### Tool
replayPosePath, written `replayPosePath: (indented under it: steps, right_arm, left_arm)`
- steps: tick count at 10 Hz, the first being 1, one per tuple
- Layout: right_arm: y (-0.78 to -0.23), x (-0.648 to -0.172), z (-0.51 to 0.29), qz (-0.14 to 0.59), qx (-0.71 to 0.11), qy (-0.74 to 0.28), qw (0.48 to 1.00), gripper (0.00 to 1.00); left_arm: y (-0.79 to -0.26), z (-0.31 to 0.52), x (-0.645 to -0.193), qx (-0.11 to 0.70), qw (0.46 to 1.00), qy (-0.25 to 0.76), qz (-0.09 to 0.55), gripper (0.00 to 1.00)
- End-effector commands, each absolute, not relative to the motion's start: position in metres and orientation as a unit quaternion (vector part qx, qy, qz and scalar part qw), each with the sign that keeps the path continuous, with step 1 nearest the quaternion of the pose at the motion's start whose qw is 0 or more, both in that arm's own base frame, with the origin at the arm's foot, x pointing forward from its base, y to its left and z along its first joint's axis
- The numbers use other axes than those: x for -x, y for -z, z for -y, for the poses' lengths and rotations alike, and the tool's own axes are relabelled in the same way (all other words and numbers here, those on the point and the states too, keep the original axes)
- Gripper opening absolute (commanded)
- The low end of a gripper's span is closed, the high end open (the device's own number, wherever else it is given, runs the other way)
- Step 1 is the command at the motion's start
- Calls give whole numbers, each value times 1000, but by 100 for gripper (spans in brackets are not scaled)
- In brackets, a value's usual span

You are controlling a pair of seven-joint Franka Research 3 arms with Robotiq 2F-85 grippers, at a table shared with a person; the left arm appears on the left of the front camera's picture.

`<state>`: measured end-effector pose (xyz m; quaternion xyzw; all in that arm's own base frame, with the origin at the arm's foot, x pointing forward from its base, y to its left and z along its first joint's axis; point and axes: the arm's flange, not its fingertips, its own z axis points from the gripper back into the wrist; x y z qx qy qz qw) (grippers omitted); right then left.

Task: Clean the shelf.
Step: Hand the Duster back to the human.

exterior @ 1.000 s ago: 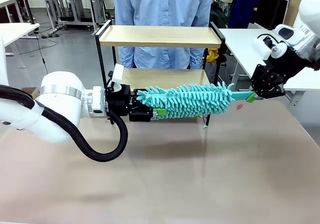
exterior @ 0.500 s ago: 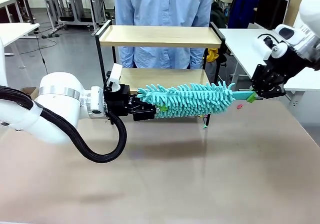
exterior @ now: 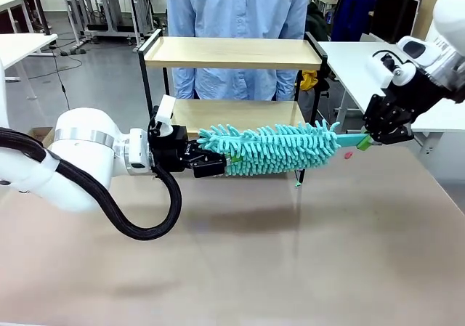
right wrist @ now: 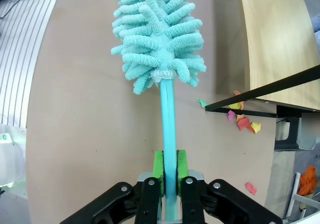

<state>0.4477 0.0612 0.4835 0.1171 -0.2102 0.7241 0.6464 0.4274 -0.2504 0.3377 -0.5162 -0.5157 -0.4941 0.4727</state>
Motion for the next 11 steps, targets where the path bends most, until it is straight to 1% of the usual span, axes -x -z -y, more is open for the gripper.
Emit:
replayPosePath:
  steps: [1,2,3,5,6,7,9,11]
  right_arm:
    - [-484,-448,-61,211,-117,-724,647,67]
    - [-498,-445,-52,231,-126,-710,653,71]
    - [-510,-440,-43,254,-151,-699,651,100]
    - [-532,-431,-17,311,-209,-668,643,100]
    - [-542,-426,4,347,-231,-635,650,95]
    - [-548,-419,23,377,-241,-599,664,100]
    - [-556,-403,72,448,-276,-531,664,100]
    - [-555,-384,116,499,-285,-470,669,100]
  left_arm:
    - [-340,252,-428,517,470,495,516,0]
    - [-340,252,-428,517,470,495,516,0]
    - [-340,252,-428,517,470,495,516,0]
    - [-340,252,-428,517,470,495,516,0]
    - [-340,252,-428,517,470,495,516,0]
    - [-340,252,-428,517,470,495,516,0]
    - [-340,252,-428,517,470,495,516,0]
    - [-340,252,-428,517,470,495,516,0]
